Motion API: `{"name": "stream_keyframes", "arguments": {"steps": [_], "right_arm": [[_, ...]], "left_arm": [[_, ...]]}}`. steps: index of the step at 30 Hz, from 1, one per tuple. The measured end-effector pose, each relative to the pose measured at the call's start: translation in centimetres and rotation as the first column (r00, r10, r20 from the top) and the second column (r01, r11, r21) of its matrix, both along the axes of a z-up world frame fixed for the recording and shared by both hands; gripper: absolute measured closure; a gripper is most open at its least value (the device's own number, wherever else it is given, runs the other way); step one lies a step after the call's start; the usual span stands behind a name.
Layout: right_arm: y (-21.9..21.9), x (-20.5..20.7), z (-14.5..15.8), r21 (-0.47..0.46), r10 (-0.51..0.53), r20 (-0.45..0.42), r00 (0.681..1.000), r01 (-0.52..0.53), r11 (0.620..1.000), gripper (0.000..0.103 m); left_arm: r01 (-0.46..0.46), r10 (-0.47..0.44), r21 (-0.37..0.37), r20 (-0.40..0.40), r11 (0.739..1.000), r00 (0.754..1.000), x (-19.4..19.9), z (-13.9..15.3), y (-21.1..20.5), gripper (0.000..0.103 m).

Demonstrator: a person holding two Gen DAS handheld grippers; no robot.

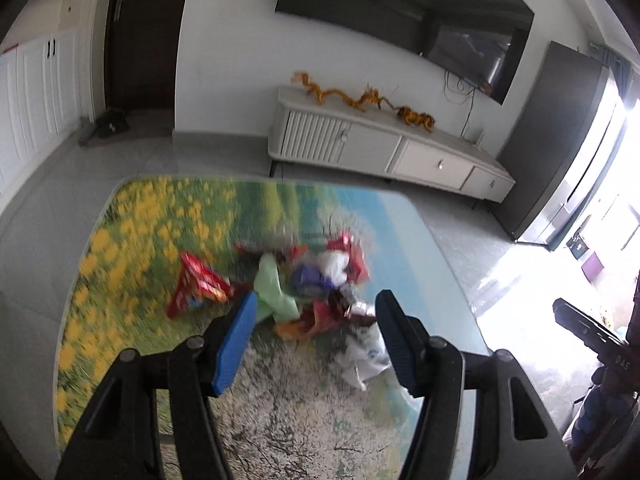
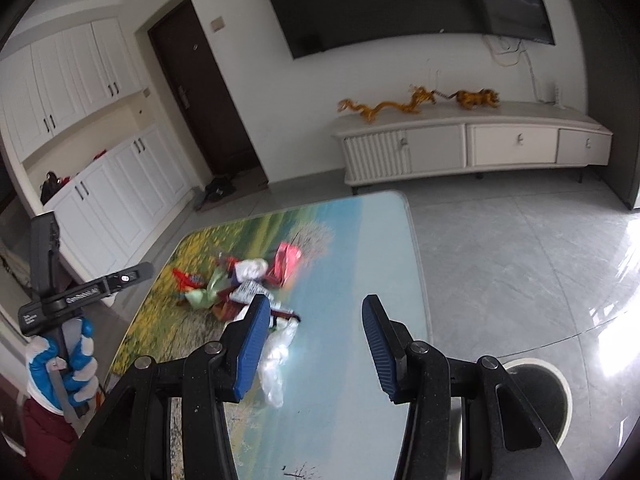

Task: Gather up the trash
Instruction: 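Return both tools to the table over the remaining wrappers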

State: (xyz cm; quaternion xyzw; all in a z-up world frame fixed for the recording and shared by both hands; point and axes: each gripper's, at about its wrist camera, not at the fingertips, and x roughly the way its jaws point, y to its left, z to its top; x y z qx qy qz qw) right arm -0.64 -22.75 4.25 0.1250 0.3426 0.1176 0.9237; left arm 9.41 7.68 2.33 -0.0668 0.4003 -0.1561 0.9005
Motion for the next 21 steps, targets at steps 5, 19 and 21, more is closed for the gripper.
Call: {"name": "stream_keyframes", "arguments": {"steps": [5, 19, 21], "right_arm": [[2.2, 1.7, -3.3, -0.002, 0.086, -0.079, 0.993, -0.086, 0.996, 0.057], [5.6, 5.1, -10.1, 0.039, 0.257, -0.223, 0.94, -0.255, 0.966, 0.054], [6.3, 5.4, -10.6, 0.039, 0.281, -0.232, 0.931, -0.279, 0.959, 0.053]], "left_arm": [[0.006, -0.003, 0.029, -0.092, 1.0, 0.996, 1.0, -5.3, -0.4, 0.043], [0.107, -0.103, 0.013, -0.18, 0.994, 0.978, 4.3, -10.7, -2.5, 0.036], [0.107, -0.102, 0.015, -0.184, 0.994, 0.978, 4.8, -10.9, -2.9, 0.036]]}}
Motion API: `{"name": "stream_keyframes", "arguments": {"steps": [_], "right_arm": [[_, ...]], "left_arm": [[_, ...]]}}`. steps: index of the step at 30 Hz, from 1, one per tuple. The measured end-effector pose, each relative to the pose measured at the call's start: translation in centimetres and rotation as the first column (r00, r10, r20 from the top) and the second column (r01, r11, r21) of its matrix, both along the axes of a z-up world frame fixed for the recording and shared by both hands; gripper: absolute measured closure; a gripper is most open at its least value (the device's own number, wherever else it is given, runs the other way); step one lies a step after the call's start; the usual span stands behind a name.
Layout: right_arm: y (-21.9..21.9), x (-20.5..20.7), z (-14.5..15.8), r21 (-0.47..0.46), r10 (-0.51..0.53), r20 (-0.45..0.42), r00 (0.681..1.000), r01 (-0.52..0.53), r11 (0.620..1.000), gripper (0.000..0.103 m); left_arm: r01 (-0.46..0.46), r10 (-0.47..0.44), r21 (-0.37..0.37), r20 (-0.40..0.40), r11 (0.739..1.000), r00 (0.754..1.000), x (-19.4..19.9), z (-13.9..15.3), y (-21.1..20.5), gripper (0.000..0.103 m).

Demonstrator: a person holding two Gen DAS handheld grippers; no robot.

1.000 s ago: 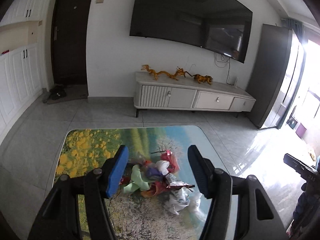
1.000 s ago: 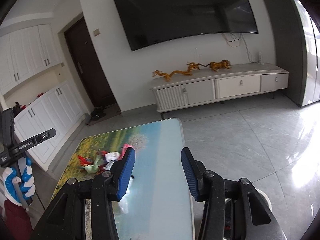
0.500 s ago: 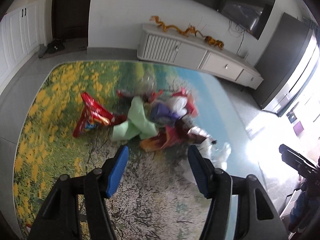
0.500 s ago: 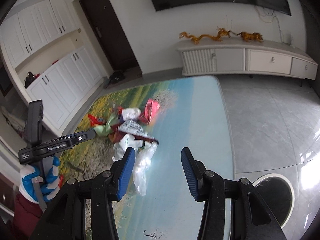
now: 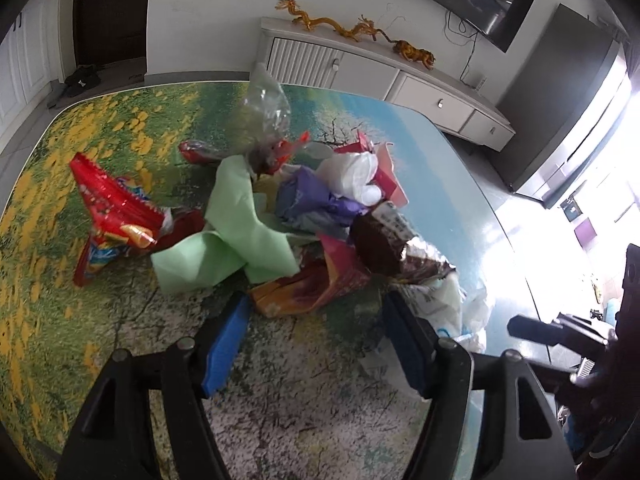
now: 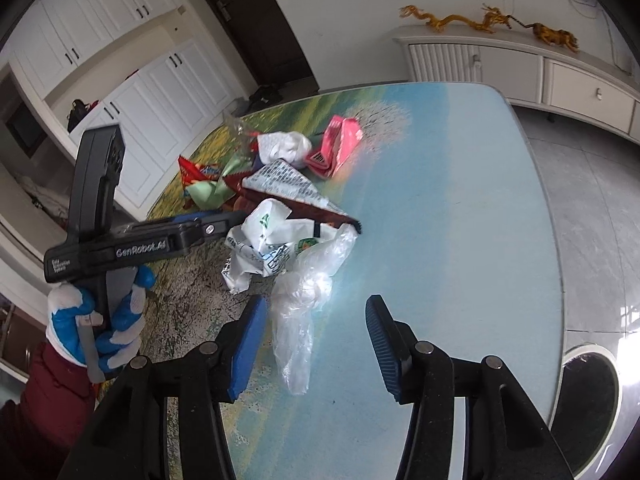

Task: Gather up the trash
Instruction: 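Return both tools to the table over the remaining wrappers, then grasp the clear plastic bag with the right tool while the left tool grasps an orange wrapper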

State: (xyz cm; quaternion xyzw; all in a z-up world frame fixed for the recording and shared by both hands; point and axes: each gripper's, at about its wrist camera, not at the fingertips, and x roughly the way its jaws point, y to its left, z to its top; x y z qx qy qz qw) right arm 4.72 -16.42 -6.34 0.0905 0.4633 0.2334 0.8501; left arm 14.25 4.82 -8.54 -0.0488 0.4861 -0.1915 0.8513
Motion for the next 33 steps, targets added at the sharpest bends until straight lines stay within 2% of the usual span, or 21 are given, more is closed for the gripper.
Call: {"name": "stream_keyframes", "arguments": {"steps": [6, 11, 17, 19, 22, 23, 24, 25, 33], "right_arm": [[1.8, 0.3, -1.1, -0.021, 0.074, -0.025, 0.997, -0.075, 0.997, 0.053], [2.4, 0.8, -1.8, -0.049, 0.076, -0.027, 0.997, -0.077, 0.996, 0.054], [2.0, 1.1, -2.1, -0.054, 0.066, -0.018, 0.998, -0.067, 0.996, 0.076], [1.7, 1.0, -2.1, -0.048, 0.061, -0.019, 0.998, -0.062, 0.997, 0.081], [1.4, 0.8, -2.0, -0.046, 0.052, -0.012, 0.999, -0.053, 0.998, 0.083], [1.4, 0.8, -2.0, -0.045, 0.051, -0.011, 0.999, -0.051, 0.998, 0.084], [1.5, 0.7, -2.0, -0.046, 0.05, -0.01, 0.999, -0.051, 0.998, 0.084], [1.5, 0.6, -1.9, -0.048, 0.05, -0.009, 0.999, -0.05, 0.998, 0.084], [1.6, -0.3, -1.1, -0.068, 0.048, 0.007, 0.999, -0.047, 0.997, 0.086]], "left_arm": [[-0.032, 0.032, -0.011, -0.012, 0.999, 0.999, 1.3, -0.4, -0.3, 0.035], [-0.068, 0.067, -0.035, -0.016, 0.997, 0.998, 2.2, -0.4, -0.7, 0.035], [-0.08, 0.08, -0.013, 0.015, 0.997, 0.997, 1.9, -0.5, -1.7, 0.037], [-0.086, 0.086, -0.011, 0.022, 0.996, 0.996, 1.7, -0.5, -1.7, 0.039], [-0.091, 0.092, -0.016, 0.028, 0.996, 0.995, 1.7, -0.5, -1.8, 0.041], [-0.091, 0.091, -0.02, 0.029, 0.996, 0.995, 1.6, -0.5, -1.6, 0.047], [-0.085, 0.086, -0.028, 0.025, 0.996, 0.996, 1.5, -0.6, -1.6, 0.061], [-0.077, 0.078, -0.036, 0.012, 0.996, 0.997, 1.4, -0.8, -1.3, 0.066], [-0.07, 0.072, -0.063, 0.022, 0.996, 0.997, -0.1, -0.8, -0.5, 0.069]]}}
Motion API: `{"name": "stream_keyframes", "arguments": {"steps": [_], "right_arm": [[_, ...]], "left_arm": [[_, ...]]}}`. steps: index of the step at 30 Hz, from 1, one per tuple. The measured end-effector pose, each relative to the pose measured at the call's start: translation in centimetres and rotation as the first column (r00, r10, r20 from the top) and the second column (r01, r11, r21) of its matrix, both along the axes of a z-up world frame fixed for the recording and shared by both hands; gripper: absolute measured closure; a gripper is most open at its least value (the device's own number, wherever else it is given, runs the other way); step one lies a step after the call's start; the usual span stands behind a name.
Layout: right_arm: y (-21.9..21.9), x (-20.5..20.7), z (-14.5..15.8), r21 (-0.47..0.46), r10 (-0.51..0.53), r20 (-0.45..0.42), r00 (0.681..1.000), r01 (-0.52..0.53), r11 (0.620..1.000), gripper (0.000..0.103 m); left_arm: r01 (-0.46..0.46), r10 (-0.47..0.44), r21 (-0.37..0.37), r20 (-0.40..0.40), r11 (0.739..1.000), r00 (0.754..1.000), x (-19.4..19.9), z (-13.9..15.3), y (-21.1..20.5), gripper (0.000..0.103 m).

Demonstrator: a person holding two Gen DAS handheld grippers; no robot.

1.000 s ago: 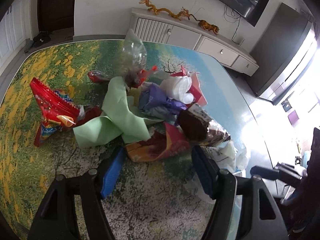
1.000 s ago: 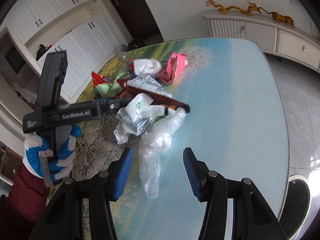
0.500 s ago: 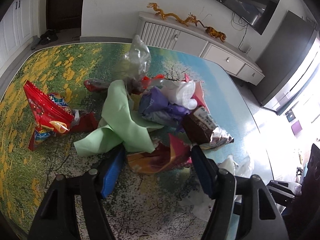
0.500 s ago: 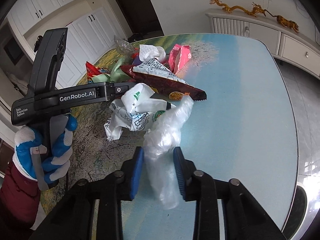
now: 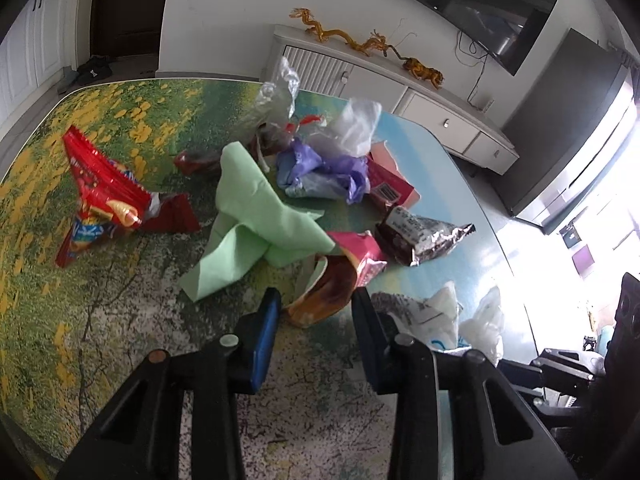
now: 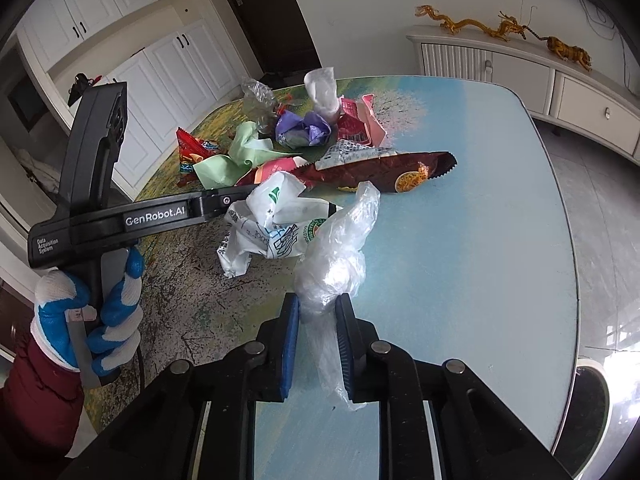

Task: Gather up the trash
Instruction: 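Grasp the clear plastic bag with the right tool while the left tool grasps an orange wrapper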

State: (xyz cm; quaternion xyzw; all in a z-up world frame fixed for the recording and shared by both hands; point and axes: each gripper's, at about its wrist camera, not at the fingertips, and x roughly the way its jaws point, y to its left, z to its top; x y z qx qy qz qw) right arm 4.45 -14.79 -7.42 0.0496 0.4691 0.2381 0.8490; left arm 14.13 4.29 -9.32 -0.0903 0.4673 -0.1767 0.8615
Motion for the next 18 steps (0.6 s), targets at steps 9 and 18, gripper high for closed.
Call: {"name": "stream_keyframes", "arguments": {"steps": [9, 18], "right_arm": [[-0.3, -1.2, 0.9, 0.001, -0.016, 0.022, 1.0, 0.016, 1.0, 0.086], [-1.5, -2.6, 2.4, 0.024, -0.043, 0.066, 0.997, 0.041, 0.999, 0.086]], "left_arm": [[0.001, 0.0, -0.027, 0.028, 1.0, 1.0, -2.6, 0.7, 1.7, 0.071], [0.005, 0.0, -0.059, 0.089, 0.998, 0.996, -5.7, 3.3, 2.8, 0.075]]}}
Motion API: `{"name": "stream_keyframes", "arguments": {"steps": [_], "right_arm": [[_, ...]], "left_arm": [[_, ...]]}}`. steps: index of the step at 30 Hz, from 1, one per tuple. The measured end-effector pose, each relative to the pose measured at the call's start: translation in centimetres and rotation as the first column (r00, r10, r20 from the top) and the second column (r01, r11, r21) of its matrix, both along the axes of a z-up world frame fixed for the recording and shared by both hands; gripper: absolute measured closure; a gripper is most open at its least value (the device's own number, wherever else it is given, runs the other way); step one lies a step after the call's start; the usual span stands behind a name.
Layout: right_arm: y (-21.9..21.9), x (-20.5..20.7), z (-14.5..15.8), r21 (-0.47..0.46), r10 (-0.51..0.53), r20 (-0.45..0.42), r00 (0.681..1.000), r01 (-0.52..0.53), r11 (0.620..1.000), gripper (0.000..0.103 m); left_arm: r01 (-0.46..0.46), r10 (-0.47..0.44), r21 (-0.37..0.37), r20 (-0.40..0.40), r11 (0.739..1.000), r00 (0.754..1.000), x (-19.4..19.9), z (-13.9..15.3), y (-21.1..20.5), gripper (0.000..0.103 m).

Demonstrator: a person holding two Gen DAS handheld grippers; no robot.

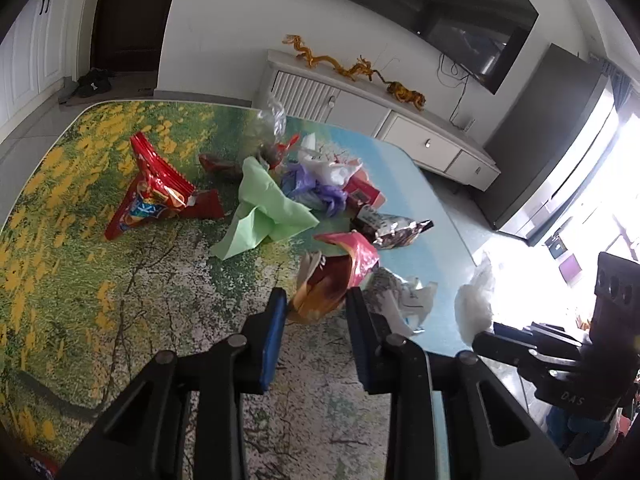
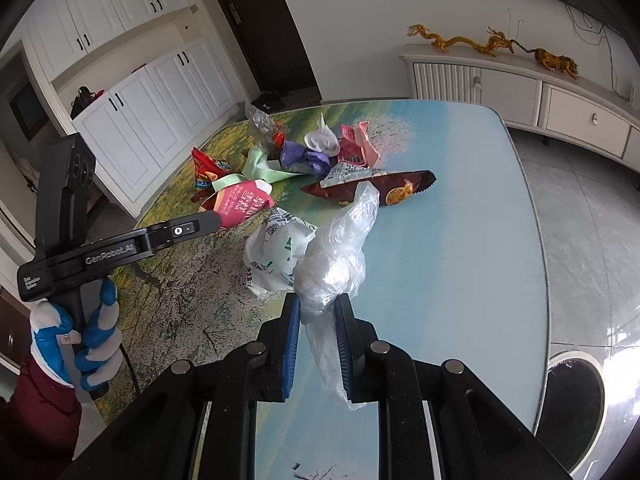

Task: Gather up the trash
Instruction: 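Grasp the clear plastic bag with the right tool while the left tool grasps an orange wrapper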

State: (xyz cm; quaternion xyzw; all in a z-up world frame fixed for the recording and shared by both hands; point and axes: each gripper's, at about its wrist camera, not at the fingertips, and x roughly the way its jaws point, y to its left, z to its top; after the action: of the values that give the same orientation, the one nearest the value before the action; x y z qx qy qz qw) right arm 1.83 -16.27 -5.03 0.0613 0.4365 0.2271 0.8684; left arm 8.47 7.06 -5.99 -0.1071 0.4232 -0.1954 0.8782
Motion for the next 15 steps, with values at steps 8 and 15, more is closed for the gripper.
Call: {"name": "stream_keyframes", "arguments": {"steps": [8, 15], "right_arm": [[-1.8, -1.2, 1.4, 0.021, -0.045, 0.037, 0.998, 0.044, 0.999, 0.086], [-3.0, -2.3, 1.7, 0.033, -0.072, 0.041, 0.997, 0.071, 0.997, 0.086]], "left_arm": [[0.013, -0.012, -0.018, 0.045, 1.0, 0.999, -1.9, 2.1, -0.4, 0.092], [0.013, -0.012, -0.014, 0.036, 1.0, 0.999, -2.7, 2.1, 0.0, 0.092]]}}
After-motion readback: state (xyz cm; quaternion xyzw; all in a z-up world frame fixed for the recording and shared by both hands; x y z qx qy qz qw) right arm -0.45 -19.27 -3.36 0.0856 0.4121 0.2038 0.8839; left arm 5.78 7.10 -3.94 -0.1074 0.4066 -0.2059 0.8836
